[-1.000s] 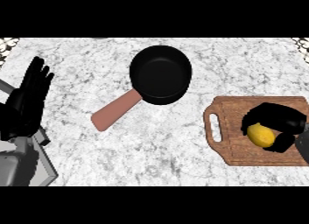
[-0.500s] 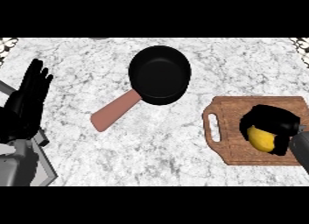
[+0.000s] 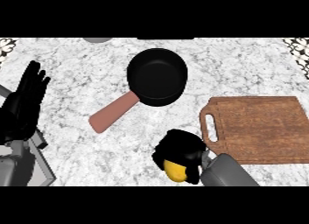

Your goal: Pick the lemon from the cutting board and place it in the pot

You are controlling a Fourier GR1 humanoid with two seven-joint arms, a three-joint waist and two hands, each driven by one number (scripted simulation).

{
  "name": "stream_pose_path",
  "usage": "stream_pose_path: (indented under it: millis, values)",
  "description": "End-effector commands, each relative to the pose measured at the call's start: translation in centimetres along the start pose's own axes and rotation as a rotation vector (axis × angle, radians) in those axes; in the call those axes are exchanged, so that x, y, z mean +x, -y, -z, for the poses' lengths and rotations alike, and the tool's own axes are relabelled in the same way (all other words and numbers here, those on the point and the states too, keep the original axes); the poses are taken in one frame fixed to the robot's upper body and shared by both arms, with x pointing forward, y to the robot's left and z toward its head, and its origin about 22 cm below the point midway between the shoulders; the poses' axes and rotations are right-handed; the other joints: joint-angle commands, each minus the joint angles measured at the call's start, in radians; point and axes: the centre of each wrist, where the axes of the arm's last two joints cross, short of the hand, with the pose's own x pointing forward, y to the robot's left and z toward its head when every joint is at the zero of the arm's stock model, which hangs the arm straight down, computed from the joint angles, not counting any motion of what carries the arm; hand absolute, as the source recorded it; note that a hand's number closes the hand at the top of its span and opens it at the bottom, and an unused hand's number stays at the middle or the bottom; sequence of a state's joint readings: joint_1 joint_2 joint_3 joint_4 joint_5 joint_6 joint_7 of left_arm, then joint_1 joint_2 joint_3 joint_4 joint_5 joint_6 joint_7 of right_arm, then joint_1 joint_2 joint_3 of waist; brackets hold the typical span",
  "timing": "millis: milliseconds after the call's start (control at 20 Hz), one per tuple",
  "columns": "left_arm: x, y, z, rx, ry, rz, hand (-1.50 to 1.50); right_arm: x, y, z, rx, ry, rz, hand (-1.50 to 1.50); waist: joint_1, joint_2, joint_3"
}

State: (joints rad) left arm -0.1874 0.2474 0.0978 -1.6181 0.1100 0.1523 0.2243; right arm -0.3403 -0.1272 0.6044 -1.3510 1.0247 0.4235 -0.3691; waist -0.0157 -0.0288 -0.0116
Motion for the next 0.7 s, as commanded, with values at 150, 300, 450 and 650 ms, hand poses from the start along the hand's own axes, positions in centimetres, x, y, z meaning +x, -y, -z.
stream_pose_path:
  millis: [150,300,450,650]
  values:
    - [-0.1,-0.4,-0.2,0.013,-0.014,0.003,0.0,9.3,2.6,-0.2,-0.38,-0.026,0.155,1.5,-0.011,0.001,0.011]
    - [1.1,0.8,0.4,0.011,0.006,-0.021,0.0,11.9,3.8,-1.7,-0.555,-0.073,0.229,1.5,-0.015,0.009,0.013]
    - [-0.6,-0.4,0.1,0.007,-0.004,-0.007,0.0,14.5,7.1,-3.6,-0.739,-0.115,0.207,1.5,0.001,0.015,0.009]
    - [-0.4,-0.5,0.4,-0.008,0.005,-0.007,0.0,17.1,9.0,-4.6,-0.91,-0.185,0.241,1.5,0.013,0.021,0.009]
